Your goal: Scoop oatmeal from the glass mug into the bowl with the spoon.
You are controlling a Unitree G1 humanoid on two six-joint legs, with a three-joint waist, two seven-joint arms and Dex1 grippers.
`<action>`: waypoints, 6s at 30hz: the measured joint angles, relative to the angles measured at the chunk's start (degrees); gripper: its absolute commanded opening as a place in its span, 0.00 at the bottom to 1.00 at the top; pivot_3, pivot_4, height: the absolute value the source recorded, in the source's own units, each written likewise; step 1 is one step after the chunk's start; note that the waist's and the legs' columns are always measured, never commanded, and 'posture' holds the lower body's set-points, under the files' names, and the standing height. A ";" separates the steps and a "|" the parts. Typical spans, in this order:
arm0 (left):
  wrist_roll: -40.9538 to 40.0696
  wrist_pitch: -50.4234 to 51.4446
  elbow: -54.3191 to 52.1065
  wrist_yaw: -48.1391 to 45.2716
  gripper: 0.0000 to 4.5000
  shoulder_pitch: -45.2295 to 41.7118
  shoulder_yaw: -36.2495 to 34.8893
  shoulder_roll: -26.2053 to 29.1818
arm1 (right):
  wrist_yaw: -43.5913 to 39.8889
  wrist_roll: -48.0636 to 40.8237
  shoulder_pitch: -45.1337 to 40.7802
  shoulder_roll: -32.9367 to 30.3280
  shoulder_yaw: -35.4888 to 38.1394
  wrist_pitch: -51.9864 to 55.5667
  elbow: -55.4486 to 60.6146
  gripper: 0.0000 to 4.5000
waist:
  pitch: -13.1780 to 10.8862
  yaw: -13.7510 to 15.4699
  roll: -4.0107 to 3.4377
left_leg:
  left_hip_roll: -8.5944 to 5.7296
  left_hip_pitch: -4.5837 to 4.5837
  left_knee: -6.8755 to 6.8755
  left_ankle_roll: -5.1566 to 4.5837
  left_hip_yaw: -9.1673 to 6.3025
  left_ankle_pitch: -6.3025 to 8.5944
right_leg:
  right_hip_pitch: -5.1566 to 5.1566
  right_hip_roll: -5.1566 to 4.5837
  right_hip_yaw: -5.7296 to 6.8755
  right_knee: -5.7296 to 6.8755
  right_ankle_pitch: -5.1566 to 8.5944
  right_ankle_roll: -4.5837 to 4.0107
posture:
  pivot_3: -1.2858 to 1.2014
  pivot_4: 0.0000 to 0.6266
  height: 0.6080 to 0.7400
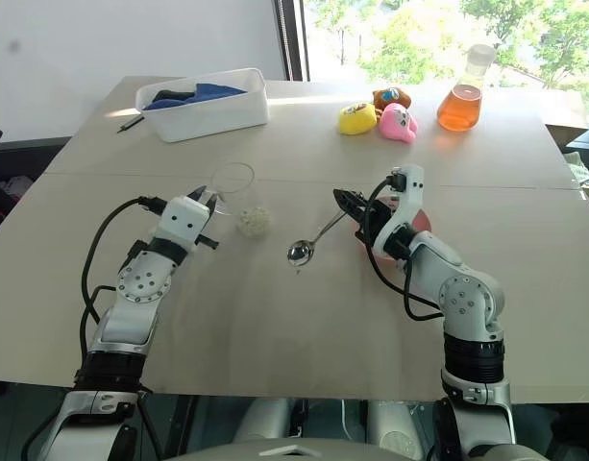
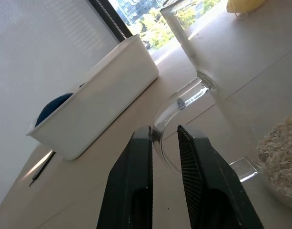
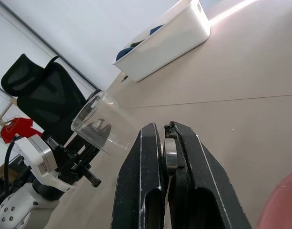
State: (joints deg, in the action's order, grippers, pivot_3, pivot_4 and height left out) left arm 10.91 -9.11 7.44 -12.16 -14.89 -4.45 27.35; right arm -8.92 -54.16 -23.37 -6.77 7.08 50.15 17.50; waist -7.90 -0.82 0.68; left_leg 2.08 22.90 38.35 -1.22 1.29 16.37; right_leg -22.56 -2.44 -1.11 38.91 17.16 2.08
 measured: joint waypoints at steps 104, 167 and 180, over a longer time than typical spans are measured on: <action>-6.61 6.94 -6.52 -17.28 0.00 -7.81 8.38 -1.30 | 14.68 1.77 -28.00 8.16 16.32 23.85 -7.62 0.00 | 0.01 -0.04 -0.04 | -0.01 0.20 0.04 0.25 0.03 -0.15 | -0.21 0.26 -0.05 0.03 -0.01 0.01 | 0.52 0.24 1.00; -9.92 -6.37 7.89 -11.80 0.00 -9.67 7.24 -10.22 | 51.52 -49.93 -17.37 -4.28 12.51 -3.41 -11.87 0.00 | 0.01 -0.15 -0.05 | 0.02 0.86 0.18 0.26 -0.02 -0.18 | -0.71 0.25 0.00 0.03 -0.01 0.02 | 0.52 0.24 1.00; -9.87 -6.66 12.43 -11.96 0.00 -13.41 7.30 -10.80 | 46.81 -56.14 -14.27 -14.74 15.52 -7.92 -6.74 0.00 | 0.01 0.24 -0.04 | 0.02 0.92 0.22 0.26 -0.04 -0.18 | -0.70 0.24 0.03 0.00 -0.01 0.02 | 0.52 0.24 1.00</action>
State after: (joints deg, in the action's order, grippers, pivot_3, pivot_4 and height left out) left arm 1.03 -15.76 19.87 -24.11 -28.30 2.85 16.54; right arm 37.89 -110.31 -37.64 -21.51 22.60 42.23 10.77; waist -7.89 -0.58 0.63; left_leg 2.09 23.82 38.58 -0.96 1.24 16.19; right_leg -23.27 -2.20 -1.08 38.91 17.15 2.10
